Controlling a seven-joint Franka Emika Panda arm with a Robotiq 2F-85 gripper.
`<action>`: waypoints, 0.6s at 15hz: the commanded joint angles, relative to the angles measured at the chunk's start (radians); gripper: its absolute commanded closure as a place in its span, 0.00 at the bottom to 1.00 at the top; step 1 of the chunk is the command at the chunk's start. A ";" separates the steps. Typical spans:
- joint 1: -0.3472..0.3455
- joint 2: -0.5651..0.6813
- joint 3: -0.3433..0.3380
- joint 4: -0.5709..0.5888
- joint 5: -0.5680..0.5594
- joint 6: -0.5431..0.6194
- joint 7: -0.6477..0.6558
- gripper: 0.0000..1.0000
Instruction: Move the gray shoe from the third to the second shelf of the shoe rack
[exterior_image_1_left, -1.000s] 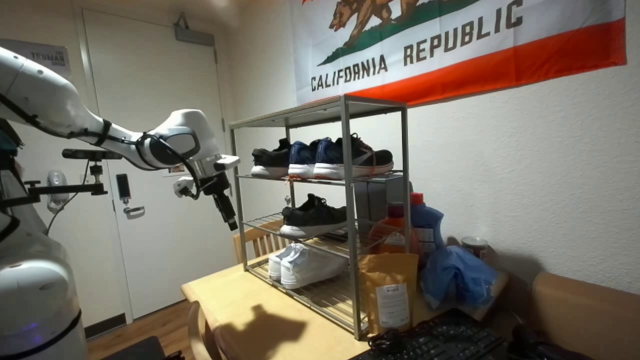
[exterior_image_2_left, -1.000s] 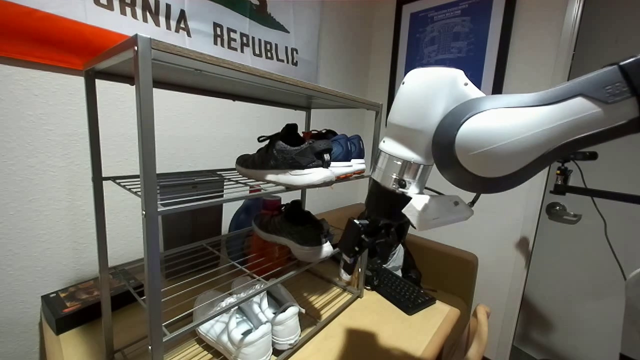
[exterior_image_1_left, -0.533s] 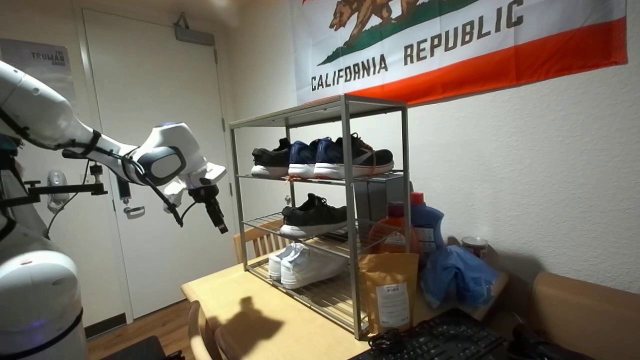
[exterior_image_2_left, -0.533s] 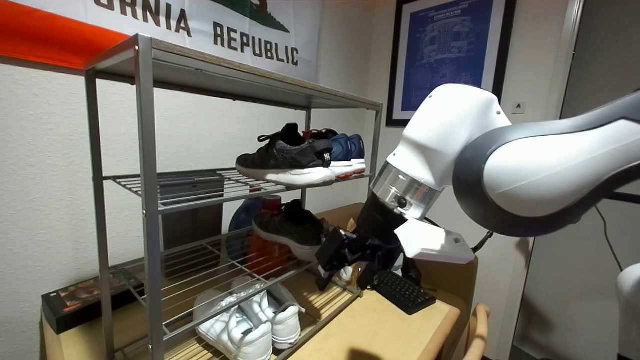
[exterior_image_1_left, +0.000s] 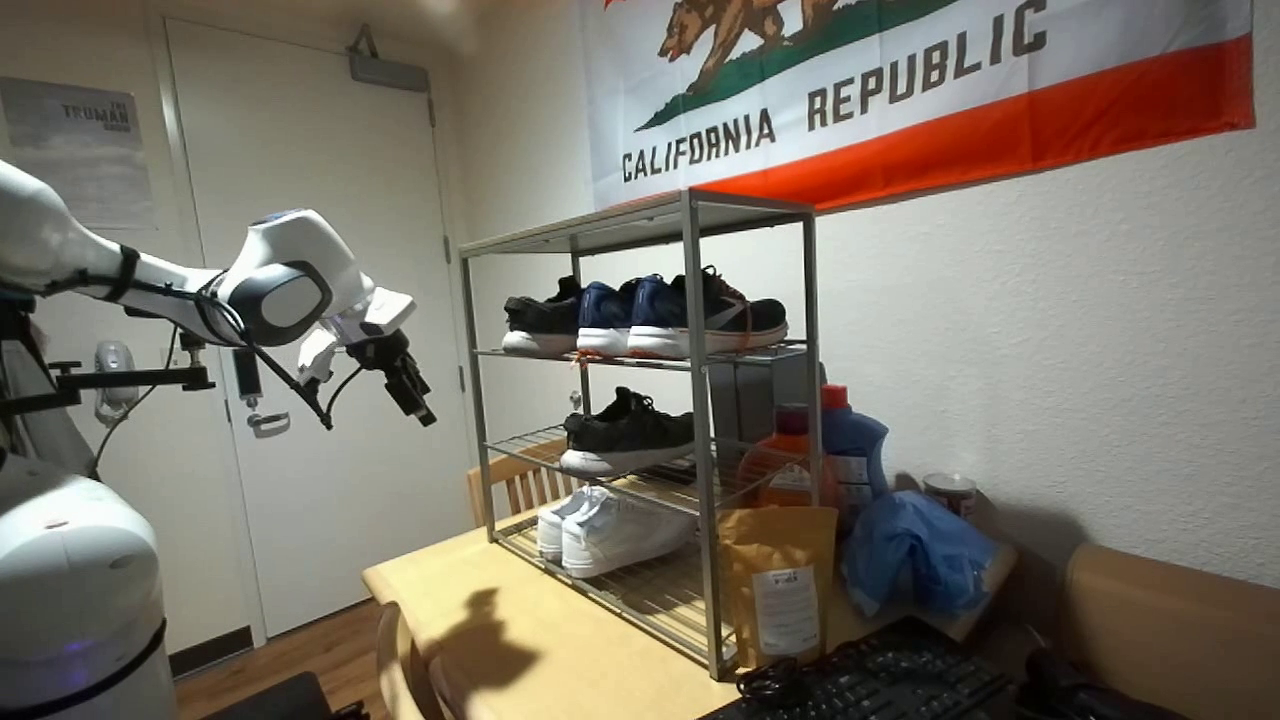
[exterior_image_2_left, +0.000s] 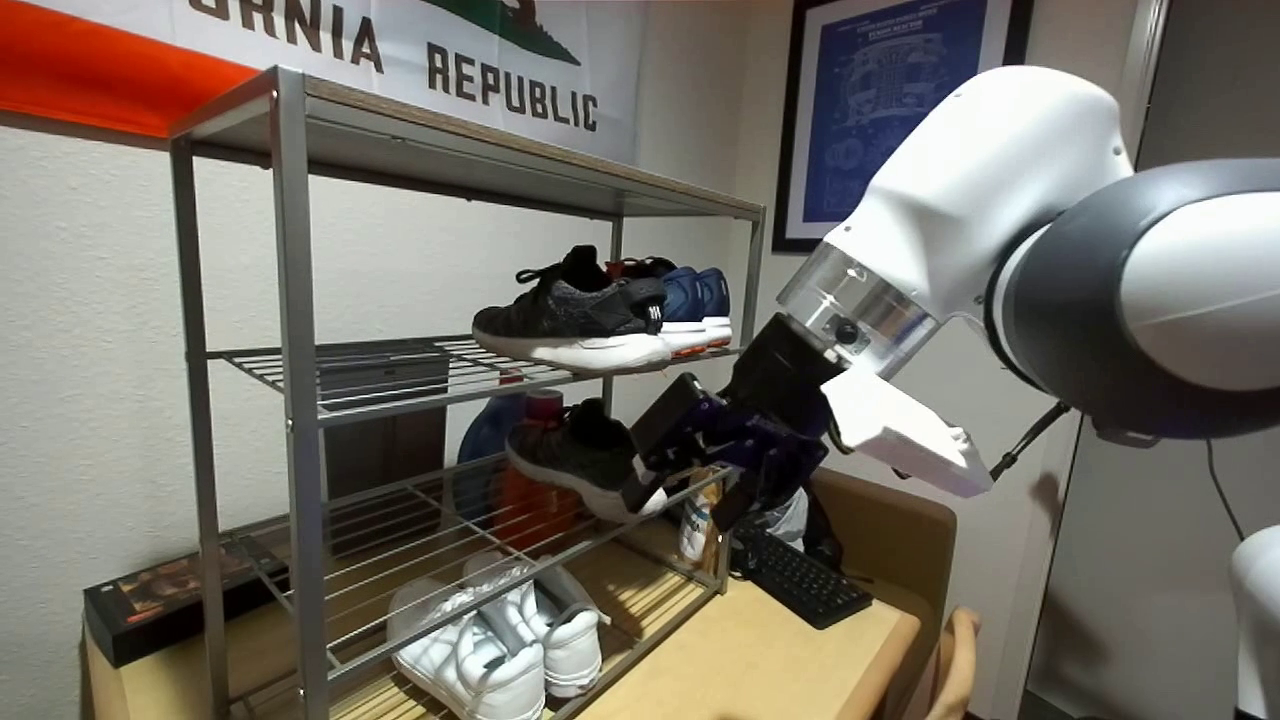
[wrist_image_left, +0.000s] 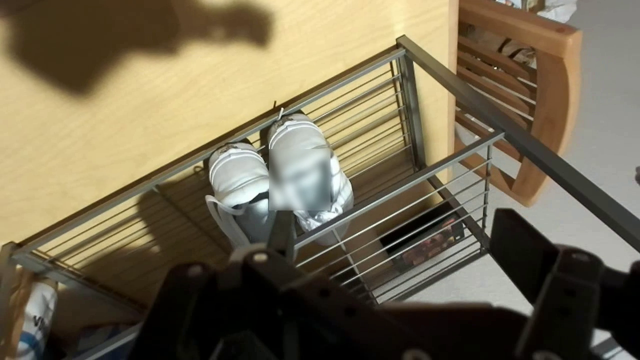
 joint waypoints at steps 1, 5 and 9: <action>-0.022 -0.102 0.014 -0.007 -0.004 -0.059 0.063 0.00; -0.030 -0.164 -0.016 -0.004 0.013 -0.075 0.079 0.00; -0.038 -0.215 -0.035 -0.002 0.027 -0.072 0.109 0.00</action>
